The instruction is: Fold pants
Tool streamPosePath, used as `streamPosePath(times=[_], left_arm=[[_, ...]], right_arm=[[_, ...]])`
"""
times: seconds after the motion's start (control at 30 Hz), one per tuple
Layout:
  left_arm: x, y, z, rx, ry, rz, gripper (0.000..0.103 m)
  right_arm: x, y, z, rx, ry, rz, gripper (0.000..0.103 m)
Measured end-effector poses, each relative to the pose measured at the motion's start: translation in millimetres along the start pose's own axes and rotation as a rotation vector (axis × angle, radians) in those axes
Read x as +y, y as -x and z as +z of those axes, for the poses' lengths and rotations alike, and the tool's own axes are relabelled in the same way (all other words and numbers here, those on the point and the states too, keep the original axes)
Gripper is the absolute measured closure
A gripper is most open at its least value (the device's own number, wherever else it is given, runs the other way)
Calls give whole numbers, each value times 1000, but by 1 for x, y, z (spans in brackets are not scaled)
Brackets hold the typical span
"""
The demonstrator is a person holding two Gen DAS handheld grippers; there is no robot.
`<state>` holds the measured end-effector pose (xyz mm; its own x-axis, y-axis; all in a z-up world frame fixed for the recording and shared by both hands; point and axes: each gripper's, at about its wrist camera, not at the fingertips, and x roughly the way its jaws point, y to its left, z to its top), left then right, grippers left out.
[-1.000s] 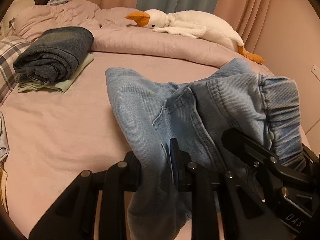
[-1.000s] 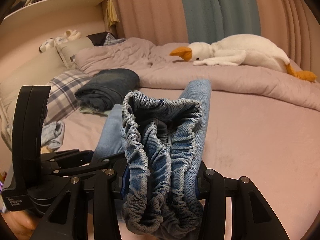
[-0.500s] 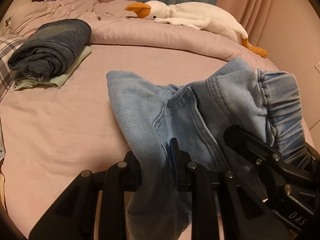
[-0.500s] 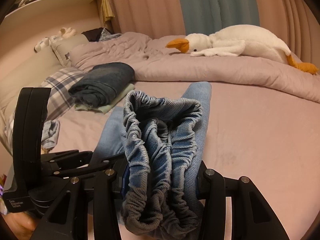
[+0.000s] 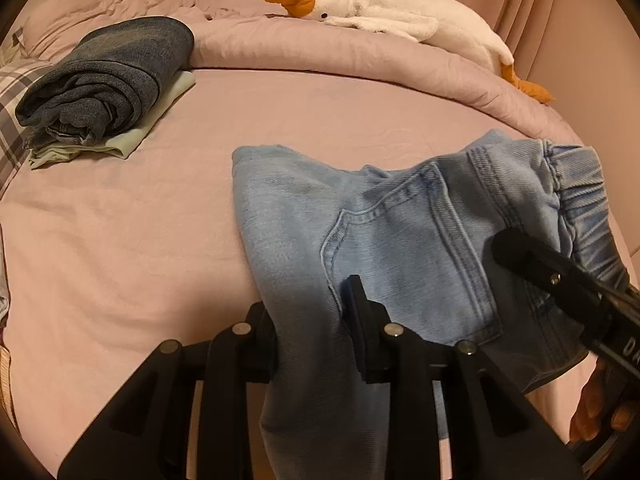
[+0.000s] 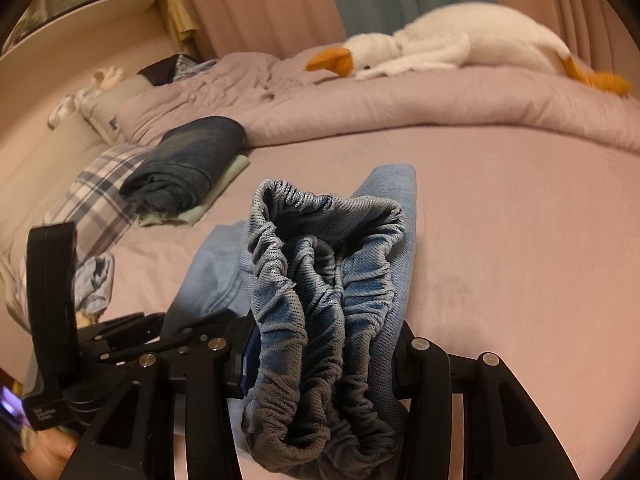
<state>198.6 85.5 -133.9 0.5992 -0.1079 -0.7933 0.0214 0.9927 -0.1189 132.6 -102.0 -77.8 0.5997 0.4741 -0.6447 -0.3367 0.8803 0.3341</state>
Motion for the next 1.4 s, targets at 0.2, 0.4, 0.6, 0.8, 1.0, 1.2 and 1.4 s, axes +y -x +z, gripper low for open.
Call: streamPosePath(times=[0.2, 0.4, 0.6, 0.8, 1.0, 1.2, 1.4], left_arm=[[2, -6, -3, 6, -11, 26, 68], [0, -8, -5, -5, -30, 46, 60], [8, -11, -6, -14, -28, 83, 40], [10, -6, -8, -12, -24, 100, 36], [14, 5, -17, -6, -7, 88, 36], [15, 13, -28, -6, -12, 92, 36], [14, 10, -32, -2, -21, 108, 36]], right_arm=[[-17, -10, -6, 37, -80, -2, 53], [-36, -19, -9, 64, -154, 19, 49], [-41, -24, -12, 77, -155, -8, 36], [-40, -18, -10, 82, -148, -26, 35], [-43, -2, -11, 66, -144, -25, 35], [-39, 2, -14, 68, -94, -79, 35], [-36, -17, -19, 132, -38, -175, 35]])
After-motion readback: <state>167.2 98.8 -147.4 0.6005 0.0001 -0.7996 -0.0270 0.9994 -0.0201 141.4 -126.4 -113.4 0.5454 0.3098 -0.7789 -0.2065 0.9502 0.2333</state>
